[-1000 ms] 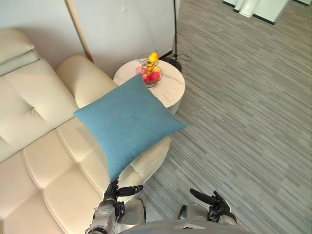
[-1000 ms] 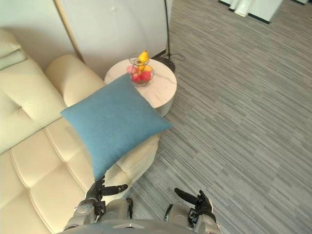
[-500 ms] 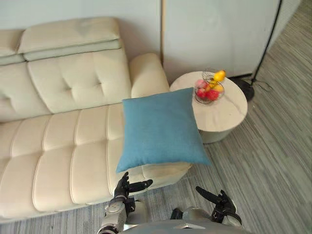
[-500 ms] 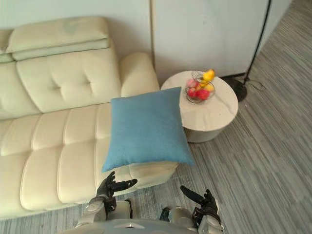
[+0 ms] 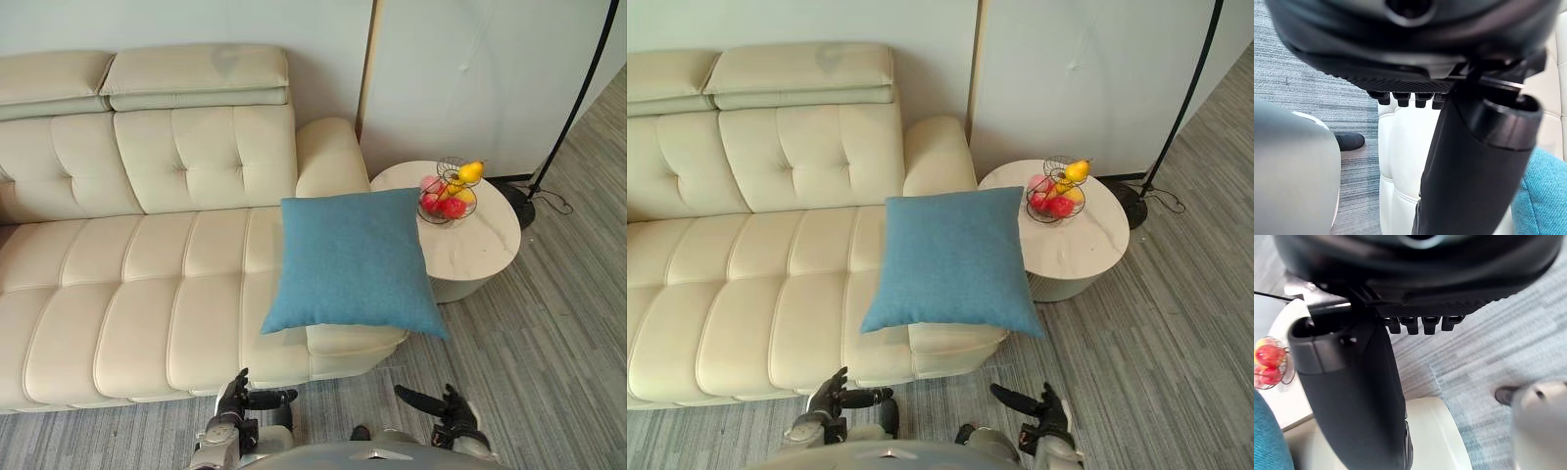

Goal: Pick up cushions and gather them together orderly.

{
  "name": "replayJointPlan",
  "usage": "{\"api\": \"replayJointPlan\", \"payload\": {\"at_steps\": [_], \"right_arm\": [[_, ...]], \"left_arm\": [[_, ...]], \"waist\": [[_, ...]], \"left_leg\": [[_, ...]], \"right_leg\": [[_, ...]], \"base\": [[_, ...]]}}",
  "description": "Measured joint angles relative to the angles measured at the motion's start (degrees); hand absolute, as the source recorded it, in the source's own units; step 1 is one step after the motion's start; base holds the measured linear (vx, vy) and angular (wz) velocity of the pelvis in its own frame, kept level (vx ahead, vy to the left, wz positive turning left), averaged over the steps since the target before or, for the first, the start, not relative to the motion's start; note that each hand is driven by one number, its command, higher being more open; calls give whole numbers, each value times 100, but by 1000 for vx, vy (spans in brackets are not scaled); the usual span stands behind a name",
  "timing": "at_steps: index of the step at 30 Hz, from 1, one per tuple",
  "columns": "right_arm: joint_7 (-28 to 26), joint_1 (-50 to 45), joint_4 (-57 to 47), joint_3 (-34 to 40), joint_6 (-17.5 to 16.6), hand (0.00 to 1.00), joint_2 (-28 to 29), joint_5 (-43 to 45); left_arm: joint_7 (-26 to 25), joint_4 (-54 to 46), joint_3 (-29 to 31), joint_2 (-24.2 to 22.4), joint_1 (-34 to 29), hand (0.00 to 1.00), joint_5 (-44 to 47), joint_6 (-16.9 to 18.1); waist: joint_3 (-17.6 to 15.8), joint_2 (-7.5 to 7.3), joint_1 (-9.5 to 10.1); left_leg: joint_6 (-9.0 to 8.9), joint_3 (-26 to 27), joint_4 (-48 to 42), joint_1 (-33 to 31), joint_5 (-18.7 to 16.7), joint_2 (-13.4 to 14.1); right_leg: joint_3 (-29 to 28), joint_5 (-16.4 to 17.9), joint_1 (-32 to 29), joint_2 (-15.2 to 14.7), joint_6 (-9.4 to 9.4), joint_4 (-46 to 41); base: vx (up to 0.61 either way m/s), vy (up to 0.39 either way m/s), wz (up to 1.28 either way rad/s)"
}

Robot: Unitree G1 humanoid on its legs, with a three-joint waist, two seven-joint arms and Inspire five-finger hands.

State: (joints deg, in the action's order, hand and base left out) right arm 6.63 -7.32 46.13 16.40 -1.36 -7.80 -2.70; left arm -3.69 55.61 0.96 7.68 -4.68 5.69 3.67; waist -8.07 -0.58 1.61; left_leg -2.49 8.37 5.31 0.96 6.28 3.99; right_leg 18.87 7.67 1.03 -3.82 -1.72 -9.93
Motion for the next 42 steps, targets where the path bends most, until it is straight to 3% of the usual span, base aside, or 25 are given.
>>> {"api": "replayJointPlan", "payload": {"at_steps": [3,6,8,12,21,28,35,42], "right_arm": [[29,6,-302,68,-41,100,-427,-207],[32,37,-301,158,-59,100,-506,-275],[-70,46,-767,348,83,100,-520,-282],[-104,133,-1801,536,-47,100,-959,14],[-175,418,-2564,208,-195,100,-1239,193],[-280,476,-2658,-226,-196,100,-1208,757],[-356,1045,-2250,-789,-196,100,-581,1262],[-217,1695,-1978,-1010,-193,100,-367,1382]], "left_arm": [[-1,-3,28,169,-140,100,-7,1],[-2,-3,55,264,-209,100,-7,1],[86,-400,459,275,-393,100,-23,-54],[-25,-1402,1058,468,-622,100,224,49],[-96,-2264,1078,565,-504,100,312,206],[-150,-2551,715,569,-246,100,275,206],[-133,-2549,-105,447,261,100,289,206],[-245,-2409,-695,304,1160,100,388,195]], "waist": [[29,-4,-53],[50,-45,-54],[61,-41,-60],[104,23,-72],[146,83,-166],[145,82,-165],[107,59,-163],[-417,-38,-147]], "left_leg": [[40,9,-2,30,-16,-38],[61,9,-26,29,-26,-57],[61,59,-30,91,-57,-96],[62,152,-30,236,-109,-109],[81,38,0,200,-101,-131],[120,-99,-29,24,-69,-185],[143,-117,-29,-245,-18,-179],[225,-219,-31,-955,256,-140]], "right_leg": [[-74,-32,22,-9,-30,70],[-83,-105,65,3,23,151],[-171,-138,116,7,28,213],[-343,-163,191,26,32,212],[-324,-219,174,-18,22,272],[-188,-312,171,11,-4,481],[-192,-403,-75,44,57,542],[-121,-639,-756,54,103,471]], "base": [[-10,38,-1],[55,7,-1],[58,13,-16],[10,18,-21],[-54,23,3],[21,2,9],[-6,2,0],[-120,22,6]]}}
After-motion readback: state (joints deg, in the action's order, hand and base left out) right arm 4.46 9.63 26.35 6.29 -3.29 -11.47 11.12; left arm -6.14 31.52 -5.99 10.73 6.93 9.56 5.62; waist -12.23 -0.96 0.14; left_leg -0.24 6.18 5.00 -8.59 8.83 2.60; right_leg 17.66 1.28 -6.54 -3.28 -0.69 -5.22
